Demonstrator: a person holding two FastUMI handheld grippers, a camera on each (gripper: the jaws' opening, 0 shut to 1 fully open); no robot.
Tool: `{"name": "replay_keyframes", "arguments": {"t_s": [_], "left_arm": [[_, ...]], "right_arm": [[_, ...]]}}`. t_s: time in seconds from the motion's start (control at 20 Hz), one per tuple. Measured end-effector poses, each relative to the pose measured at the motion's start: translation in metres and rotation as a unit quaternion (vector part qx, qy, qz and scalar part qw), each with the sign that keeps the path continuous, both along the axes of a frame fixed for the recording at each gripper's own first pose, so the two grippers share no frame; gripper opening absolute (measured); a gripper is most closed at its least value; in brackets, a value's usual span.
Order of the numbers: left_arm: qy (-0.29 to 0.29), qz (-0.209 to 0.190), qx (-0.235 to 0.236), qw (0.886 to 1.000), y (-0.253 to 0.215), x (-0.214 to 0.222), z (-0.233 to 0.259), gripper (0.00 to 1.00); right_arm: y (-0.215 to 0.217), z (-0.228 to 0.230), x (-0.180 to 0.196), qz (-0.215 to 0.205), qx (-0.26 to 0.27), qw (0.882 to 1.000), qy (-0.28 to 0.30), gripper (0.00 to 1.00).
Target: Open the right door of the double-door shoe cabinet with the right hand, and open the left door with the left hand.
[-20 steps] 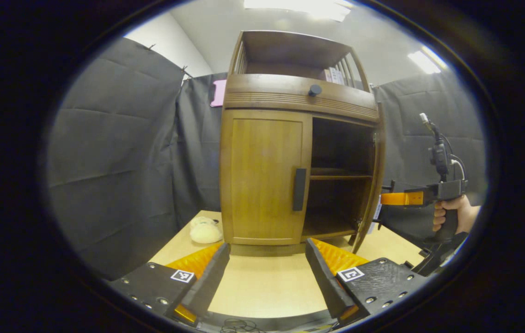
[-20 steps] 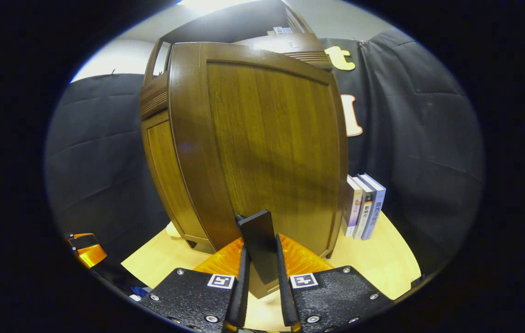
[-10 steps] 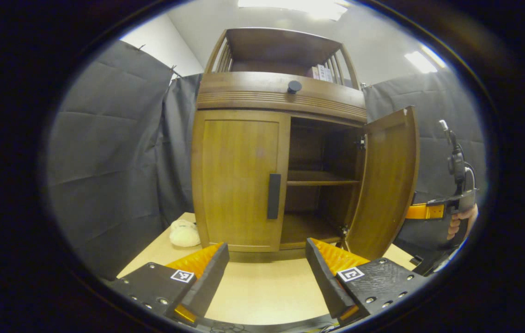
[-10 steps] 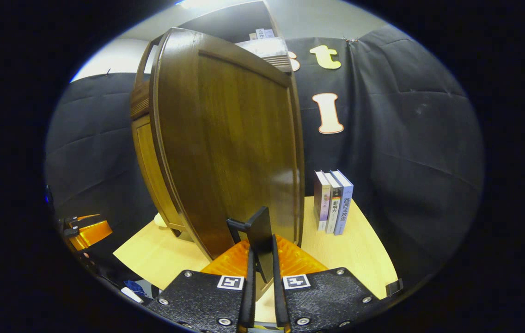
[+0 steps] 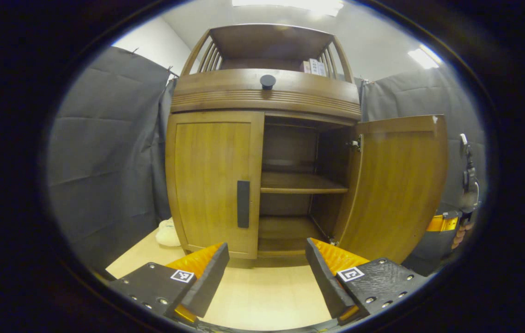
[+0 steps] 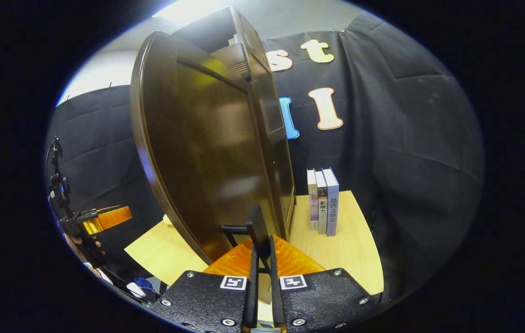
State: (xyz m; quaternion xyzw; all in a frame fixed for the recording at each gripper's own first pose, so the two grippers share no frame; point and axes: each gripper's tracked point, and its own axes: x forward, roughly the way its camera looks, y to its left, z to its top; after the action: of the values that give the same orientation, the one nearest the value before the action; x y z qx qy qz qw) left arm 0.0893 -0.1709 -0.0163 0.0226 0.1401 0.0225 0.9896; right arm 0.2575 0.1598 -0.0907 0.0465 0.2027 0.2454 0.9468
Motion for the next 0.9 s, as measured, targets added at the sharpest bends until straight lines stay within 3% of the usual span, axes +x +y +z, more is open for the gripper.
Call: {"name": "replay_keyframes", "arguments": {"t_s": [0.1,0.25,0.4,0.6,0.75,0.85,0.9], "left_arm": [[0.001,0.018,0.016,1.0,-0.006,0.0,-0.002,1.0],[0.003,0.046,0.014,0.999,-0.014,-0.01,-0.003,0.93],[-0.011,0.082,0.011,0.997,-0.008,-0.017,0.004,1.0],[-0.025,0.11,0.001,0.994,0.02,-0.002,0.008,1.0],[-0.03,0.106,0.001,0.994,0.04,0.028,0.001,1.0],[-0.026,0.101,0.005,0.995,0.052,0.054,-0.005,0.96],[-0.026,0.096,0.005,0.995,0.057,0.067,-0.006,0.96]], "right_arm": [[-0.002,-0.003,-0.003,0.041,0.026,0.999,0.016,0.12],[-0.004,-0.003,-0.002,0.068,0.003,0.998,0.001,0.13],[-0.005,-0.004,-0.011,0.086,0.008,0.996,0.006,0.16],[-0.035,-0.009,-0.018,0.071,0.005,0.997,0.018,0.6],[-0.064,-0.003,-0.019,0.025,0.004,1.0,0.009,0.93],[-0.089,0.002,-0.021,-0.032,-0.01,0.999,0.009,0.9],[-0.098,0.009,-0.023,-0.059,-0.008,0.998,0.005,0.95]]}}
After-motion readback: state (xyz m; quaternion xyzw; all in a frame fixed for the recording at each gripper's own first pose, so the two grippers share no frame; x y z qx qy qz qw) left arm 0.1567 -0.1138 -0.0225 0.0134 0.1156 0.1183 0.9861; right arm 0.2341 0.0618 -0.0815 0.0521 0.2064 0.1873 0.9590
